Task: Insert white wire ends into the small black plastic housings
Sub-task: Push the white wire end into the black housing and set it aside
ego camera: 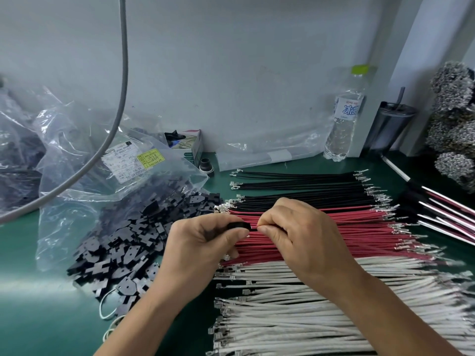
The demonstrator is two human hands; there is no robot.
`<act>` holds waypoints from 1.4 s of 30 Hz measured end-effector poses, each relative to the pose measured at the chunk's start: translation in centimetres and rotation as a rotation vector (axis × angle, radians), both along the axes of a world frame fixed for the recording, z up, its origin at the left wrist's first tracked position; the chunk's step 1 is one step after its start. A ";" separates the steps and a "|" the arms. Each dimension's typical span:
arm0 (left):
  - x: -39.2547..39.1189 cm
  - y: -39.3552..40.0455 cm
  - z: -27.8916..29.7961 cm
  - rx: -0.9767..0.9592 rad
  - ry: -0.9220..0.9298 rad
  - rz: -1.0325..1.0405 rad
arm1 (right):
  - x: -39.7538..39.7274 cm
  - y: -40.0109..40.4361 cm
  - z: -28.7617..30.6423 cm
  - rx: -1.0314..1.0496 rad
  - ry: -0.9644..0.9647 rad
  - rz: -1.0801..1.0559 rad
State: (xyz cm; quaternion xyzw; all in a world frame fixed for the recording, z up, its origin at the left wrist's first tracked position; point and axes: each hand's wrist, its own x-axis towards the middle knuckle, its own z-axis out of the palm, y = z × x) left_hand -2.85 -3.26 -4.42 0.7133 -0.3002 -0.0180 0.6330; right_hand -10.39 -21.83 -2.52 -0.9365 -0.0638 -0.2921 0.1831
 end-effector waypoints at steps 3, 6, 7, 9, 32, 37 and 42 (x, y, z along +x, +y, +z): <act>-0.2 0.1 0.1 -0.042 0.071 -0.069 | 0.1 0.5 0.0 -0.019 -0.021 0.047; -0.2 0.1 0.3 -0.045 0.060 -0.086 | -0.1 0.3 0.5 -0.005 -0.014 0.060; -0.1 0.0 0.2 -0.034 0.053 -0.076 | -0.2 0.1 0.8 -0.018 -0.005 0.046; -0.1 0.0 0.1 -0.022 0.062 -0.055 | -0.5 -0.4 1.6 -0.091 0.016 0.000; 0.7 -0.3 -1.5 0.006 -0.061 0.037 | -3.8 1.4 0.9 0.022 0.617 0.203; 0.6 -0.4 -1.4 -0.013 -0.036 0.037 | -3.8 1.2 1.3 0.134 0.566 0.215; 0.5 -0.1 -1.0 -0.002 -0.037 0.027 | -3.9 0.2 2.2 0.187 0.337 0.074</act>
